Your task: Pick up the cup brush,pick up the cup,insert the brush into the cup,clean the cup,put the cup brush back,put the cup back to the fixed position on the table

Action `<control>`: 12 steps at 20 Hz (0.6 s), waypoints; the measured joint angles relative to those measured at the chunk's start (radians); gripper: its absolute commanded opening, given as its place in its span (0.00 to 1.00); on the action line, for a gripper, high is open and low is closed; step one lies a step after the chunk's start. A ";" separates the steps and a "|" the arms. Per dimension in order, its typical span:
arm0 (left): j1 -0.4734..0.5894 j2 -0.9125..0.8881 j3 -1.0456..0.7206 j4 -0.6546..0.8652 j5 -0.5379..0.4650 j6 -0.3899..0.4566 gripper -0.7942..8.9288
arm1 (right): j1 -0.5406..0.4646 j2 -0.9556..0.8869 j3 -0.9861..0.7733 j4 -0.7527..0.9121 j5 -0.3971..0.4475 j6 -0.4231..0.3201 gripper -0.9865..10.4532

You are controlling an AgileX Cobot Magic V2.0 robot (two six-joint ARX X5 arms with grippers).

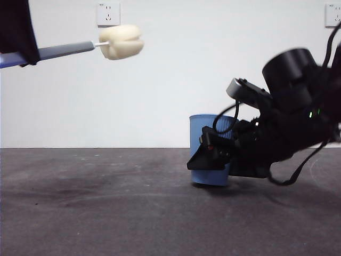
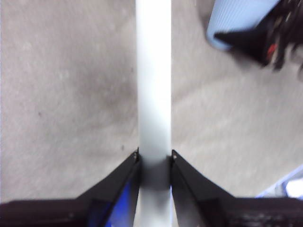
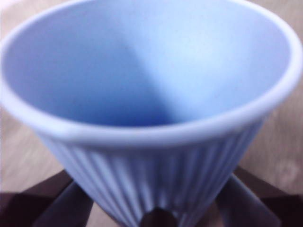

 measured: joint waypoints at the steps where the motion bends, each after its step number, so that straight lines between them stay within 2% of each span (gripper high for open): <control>1: 0.000 0.000 0.000 -0.016 0.000 0.024 0.07 | 0.007 -0.049 0.000 -0.089 0.004 -0.018 0.07; 3: 0.000 0.000 0.000 -0.039 0.000 0.082 0.07 | 0.024 -0.181 0.016 -0.317 0.051 -0.090 0.07; 6: 0.000 0.001 0.000 -0.059 0.000 0.165 0.07 | 0.044 -0.365 0.136 -0.700 0.156 -0.252 0.07; 10: 0.000 0.027 0.000 -0.079 0.000 0.267 0.07 | 0.066 -0.412 0.264 -1.096 0.302 -0.446 0.07; 12: 0.000 0.045 0.000 -0.085 0.000 0.301 0.07 | 0.086 -0.410 0.292 -1.208 0.369 -0.533 0.07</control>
